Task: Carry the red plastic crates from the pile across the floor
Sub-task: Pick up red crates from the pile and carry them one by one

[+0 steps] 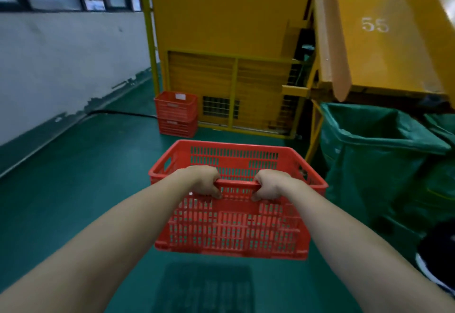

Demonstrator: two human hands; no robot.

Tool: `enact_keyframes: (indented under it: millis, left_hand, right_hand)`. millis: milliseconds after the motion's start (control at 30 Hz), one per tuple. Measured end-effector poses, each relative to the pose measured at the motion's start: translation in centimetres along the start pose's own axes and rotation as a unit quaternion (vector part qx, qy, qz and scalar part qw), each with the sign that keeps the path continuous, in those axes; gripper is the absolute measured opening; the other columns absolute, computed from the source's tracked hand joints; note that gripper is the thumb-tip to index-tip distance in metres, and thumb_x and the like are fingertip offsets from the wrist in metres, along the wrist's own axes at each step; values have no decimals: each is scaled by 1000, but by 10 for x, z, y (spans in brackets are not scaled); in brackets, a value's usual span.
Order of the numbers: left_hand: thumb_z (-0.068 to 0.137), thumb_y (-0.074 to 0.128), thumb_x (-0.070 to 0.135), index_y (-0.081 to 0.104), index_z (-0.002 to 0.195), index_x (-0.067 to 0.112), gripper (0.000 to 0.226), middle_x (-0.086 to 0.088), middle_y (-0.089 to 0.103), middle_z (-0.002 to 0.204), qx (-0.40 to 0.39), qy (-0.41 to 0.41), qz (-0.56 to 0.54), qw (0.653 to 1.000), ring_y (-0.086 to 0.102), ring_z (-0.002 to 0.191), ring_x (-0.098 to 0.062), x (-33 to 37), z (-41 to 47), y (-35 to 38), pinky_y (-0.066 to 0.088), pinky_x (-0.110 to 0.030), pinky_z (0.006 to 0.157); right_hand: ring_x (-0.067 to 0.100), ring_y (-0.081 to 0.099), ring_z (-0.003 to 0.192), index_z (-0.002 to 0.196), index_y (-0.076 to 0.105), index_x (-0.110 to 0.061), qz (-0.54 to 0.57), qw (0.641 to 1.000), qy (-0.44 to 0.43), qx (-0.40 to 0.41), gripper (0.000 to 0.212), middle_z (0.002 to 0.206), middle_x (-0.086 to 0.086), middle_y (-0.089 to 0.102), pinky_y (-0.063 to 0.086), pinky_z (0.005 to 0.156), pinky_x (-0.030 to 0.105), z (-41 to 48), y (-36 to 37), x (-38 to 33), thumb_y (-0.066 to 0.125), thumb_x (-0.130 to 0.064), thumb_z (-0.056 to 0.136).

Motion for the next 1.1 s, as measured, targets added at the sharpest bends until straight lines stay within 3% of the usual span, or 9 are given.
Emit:
enact_keyframes:
  millis: [167, 333, 533, 667, 800, 1100]
  left_hand:
    - [84, 66, 49, 65, 96, 15, 36, -5, 66, 97, 17, -21, 20, 999, 62, 93, -26, -102, 26, -37, 42, -27, 68]
    - [85, 64, 49, 66, 104, 16, 38, -6, 68, 106, 48, -43, 42, 997, 63, 100, -25, -192, 54, -69, 42, -26, 71]
    - [86, 62, 49, 66, 107, 18, 37, -3, 67, 110, 72, -77, 52, 993, 62, 104, -25, -282, 96, -101, 43, -28, 74]
    - [85, 62, 51, 65, 104, 20, 37, -2, 67, 109, 83, -105, 58, 989, 62, 104, -25, -340, 140, -122, 47, -32, 78]
    - [86, 61, 51, 65, 107, 21, 37, -2, 66, 110, 91, -118, 65, 987, 62, 105, -25, -393, 193, -158, 45, -31, 77]
    - [86, 61, 51, 64, 108, 23, 35, -1, 65, 111, 101, -134, 66, 984, 61, 106, -25, -501, 315, -244, 49, -35, 82]
  right_hand:
    - [11, 60, 67, 77, 61, -21, 10, 1000, -12, 5, 24, 80, -4, 70, 41, 55, 26, 92, -37, -61, 70, -42, 83]
    - [23, 64, 95, 83, 59, -22, -4, 998, -39, 47, 23, 92, 1, 65, 40, 67, 28, 172, -71, -112, 69, -42, 83]
    - [24, 63, 97, 86, 60, -22, -35, 994, -63, 78, 22, 92, -1, 64, 41, 67, 30, 267, -111, -156, 67, -43, 85]
    - [24, 63, 102, 97, 66, -20, -54, 990, -78, 103, 26, 104, 1, 68, 42, 69, 29, 341, -139, -173, 66, -43, 86]
    - [24, 63, 102, 91, 63, -22, -59, 988, -90, 111, 23, 103, 0, 67, 41, 69, 29, 425, -175, -179, 67, -44, 85]
    - [24, 62, 104, 98, 66, -21, -70, 983, -104, 134, 24, 106, 2, 67, 45, 74, 31, 589, -269, -185, 67, -42, 86]
Point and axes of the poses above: each hand's wrist, its own z-axis towards the middle knuckle, its own y-axis out of the palm, x = y × z, the point moved 3 cm from there along z, towards the middle knuckle
